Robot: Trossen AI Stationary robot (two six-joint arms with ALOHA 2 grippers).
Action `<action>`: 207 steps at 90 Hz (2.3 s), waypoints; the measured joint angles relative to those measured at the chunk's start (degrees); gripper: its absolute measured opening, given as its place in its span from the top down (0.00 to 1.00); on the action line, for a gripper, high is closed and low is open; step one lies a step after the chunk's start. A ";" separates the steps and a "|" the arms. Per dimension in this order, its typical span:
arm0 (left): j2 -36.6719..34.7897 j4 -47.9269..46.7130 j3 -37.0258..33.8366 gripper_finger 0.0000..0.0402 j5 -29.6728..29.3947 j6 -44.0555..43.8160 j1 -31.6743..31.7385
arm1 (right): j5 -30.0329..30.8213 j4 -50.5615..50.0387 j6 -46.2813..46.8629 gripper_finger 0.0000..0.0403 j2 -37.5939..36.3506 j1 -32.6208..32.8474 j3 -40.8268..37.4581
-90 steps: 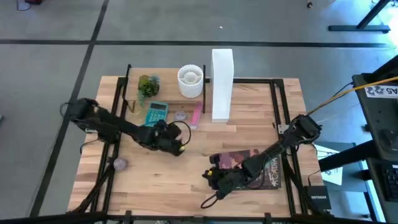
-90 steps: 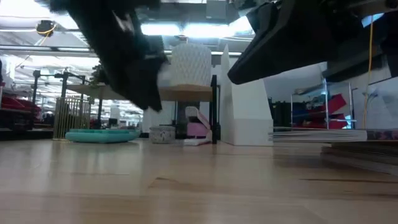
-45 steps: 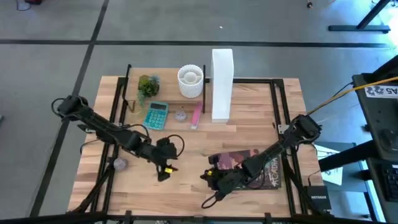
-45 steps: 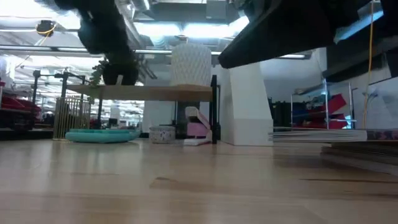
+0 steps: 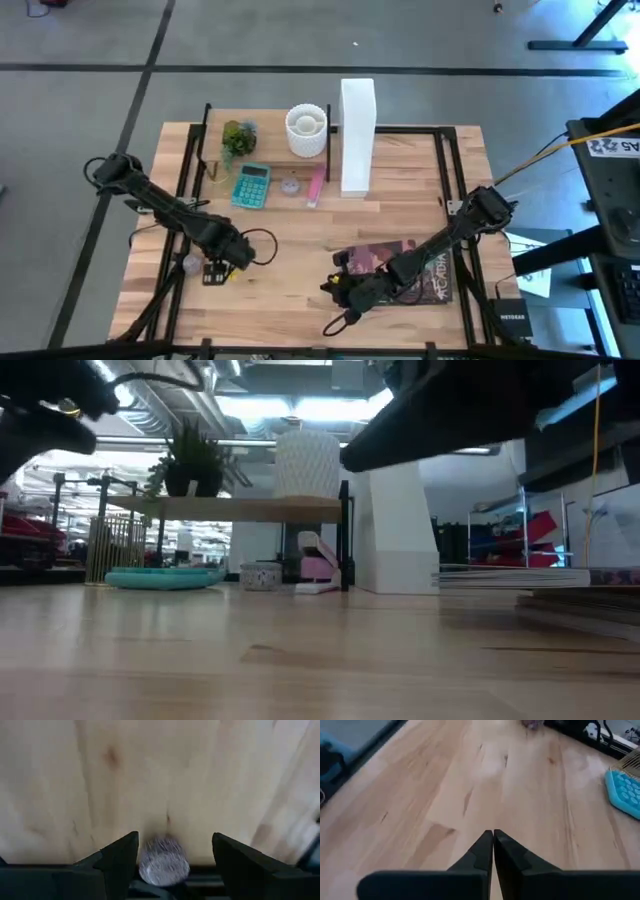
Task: Stock shelves
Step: Put the red scented candle on the shelf
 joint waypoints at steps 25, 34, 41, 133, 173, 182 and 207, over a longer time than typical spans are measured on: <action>7.96 -10.42 -0.07 0.41 6.23 7.66 -4.41 | -1.73 2.06 -0.16 1.00 1.39 0.02 0.00; 10.23 -10.65 -0.09 0.41 5.83 8.37 -5.64 | -1.92 2.30 -0.17 1.00 1.41 0.04 0.00; 11.29 -9.34 -0.09 0.41 5.47 8.66 -5.85 | -2.08 2.44 -0.23 1.00 1.45 0.04 0.00; 12.60 -0.61 -9.86 0.41 8.22 -1.95 -7.99 | -2.61 3.23 -0.45 1.00 1.45 0.00 0.02; 12.82 0.42 -7.62 0.41 7.73 -9.48 -7.99 | -2.61 3.25 -0.47 1.00 1.45 0.00 0.02; 12.87 0.43 -5.73 0.41 6.74 -10.03 -7.95 | -2.61 3.25 -0.47 1.00 1.45 0.00 0.02; 12.91 0.99 1.07 0.41 1.31 -12.72 -6.79 | -2.63 5.31 -1.73 1.00 1.45 0.00 0.02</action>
